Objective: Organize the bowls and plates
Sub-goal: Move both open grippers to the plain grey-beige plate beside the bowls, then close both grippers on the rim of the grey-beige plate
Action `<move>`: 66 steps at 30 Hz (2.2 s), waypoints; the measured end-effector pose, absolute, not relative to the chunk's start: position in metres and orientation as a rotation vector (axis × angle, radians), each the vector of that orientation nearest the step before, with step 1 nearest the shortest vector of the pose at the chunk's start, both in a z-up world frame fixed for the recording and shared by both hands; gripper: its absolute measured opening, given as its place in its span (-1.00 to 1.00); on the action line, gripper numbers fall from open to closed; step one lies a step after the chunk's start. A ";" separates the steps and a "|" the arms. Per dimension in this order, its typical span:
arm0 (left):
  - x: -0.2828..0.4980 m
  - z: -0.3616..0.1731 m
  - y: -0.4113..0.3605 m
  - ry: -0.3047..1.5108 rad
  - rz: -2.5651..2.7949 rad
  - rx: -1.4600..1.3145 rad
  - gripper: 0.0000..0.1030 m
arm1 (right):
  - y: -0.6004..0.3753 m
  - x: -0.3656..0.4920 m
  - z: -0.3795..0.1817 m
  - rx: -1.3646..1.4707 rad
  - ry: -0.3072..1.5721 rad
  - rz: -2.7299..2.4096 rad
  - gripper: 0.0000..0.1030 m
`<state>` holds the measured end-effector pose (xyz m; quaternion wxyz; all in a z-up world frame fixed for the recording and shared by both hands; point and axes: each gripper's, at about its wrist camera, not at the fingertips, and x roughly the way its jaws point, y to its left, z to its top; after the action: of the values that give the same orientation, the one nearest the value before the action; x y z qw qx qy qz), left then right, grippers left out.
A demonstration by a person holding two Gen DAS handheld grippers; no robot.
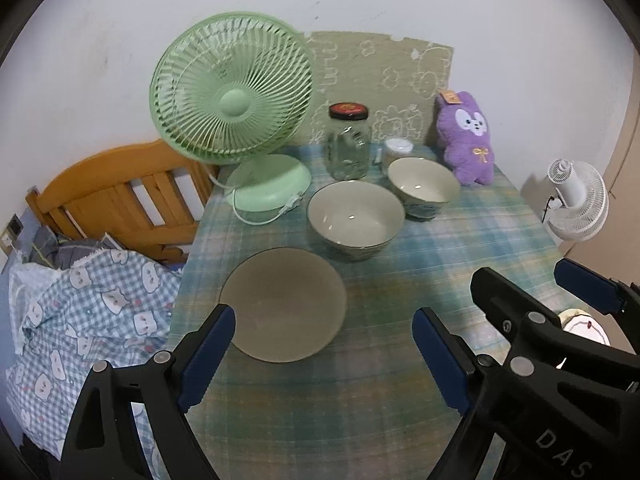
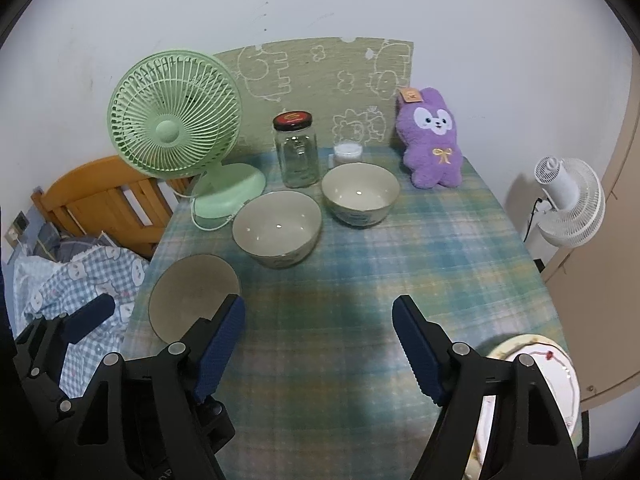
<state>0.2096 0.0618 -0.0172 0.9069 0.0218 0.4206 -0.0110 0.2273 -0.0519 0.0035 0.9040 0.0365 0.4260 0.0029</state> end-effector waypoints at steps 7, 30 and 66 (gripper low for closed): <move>0.224 -0.038 0.082 0.877 0.041 0.104 0.77 | -0.021 0.244 -0.018 0.016 0.873 0.013 0.53; 0.278 -0.094 0.132 0.965 0.105 0.071 0.13 | 0.033 0.308 -0.083 0.037 0.986 0.096 0.15; 0.295 -0.117 0.137 1.054 0.039 0.030 -0.63 | 0.038 0.330 -0.113 0.058 1.122 0.065 -0.64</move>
<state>0.2949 0.1370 -0.1169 0.8639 0.0144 0.5031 0.0187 0.3295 0.0375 -0.1130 0.8459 0.0273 0.5318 0.0307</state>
